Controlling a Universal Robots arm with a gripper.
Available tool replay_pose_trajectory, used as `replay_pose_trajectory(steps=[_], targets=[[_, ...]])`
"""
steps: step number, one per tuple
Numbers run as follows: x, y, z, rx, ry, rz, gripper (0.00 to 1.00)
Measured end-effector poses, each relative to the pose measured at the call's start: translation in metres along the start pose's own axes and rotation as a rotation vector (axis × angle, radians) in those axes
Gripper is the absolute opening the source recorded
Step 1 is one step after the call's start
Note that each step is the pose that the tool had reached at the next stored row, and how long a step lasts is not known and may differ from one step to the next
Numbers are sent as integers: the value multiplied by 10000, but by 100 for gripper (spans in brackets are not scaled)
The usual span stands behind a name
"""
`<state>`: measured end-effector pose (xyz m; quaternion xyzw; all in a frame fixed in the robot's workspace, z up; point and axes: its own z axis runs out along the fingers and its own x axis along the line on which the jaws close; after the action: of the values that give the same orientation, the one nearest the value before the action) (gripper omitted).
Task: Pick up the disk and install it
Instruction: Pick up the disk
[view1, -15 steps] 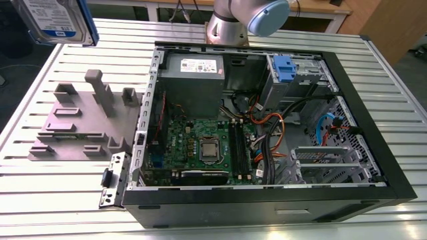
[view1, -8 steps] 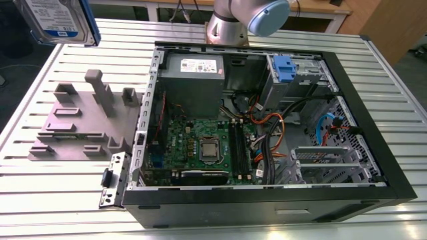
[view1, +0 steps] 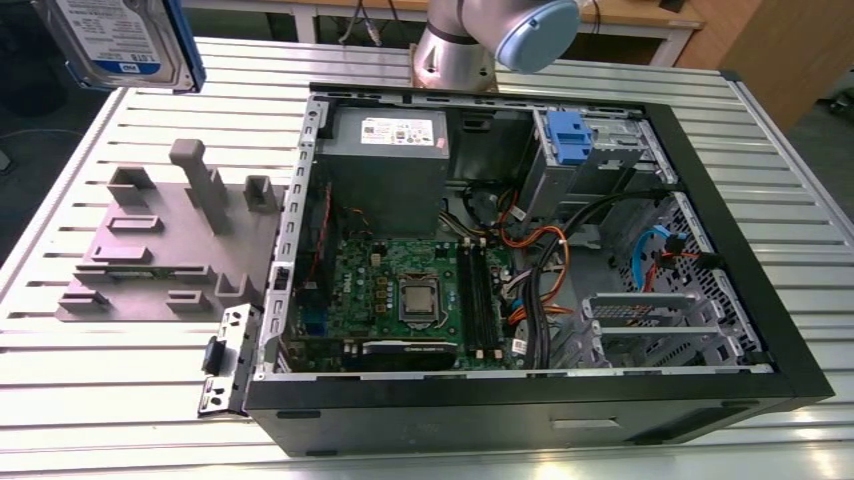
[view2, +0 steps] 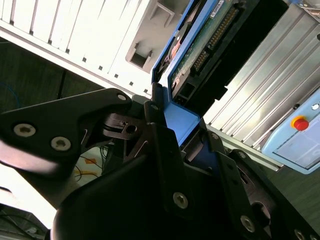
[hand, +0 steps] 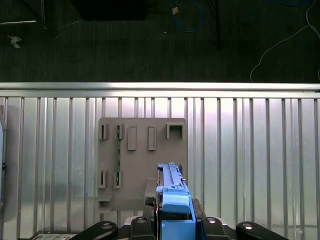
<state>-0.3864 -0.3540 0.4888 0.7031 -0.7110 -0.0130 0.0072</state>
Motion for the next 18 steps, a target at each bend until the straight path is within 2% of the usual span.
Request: replay_pose_trajectory(steps=[18], targets=[[-2,-109,-3,0,0,1,36]])
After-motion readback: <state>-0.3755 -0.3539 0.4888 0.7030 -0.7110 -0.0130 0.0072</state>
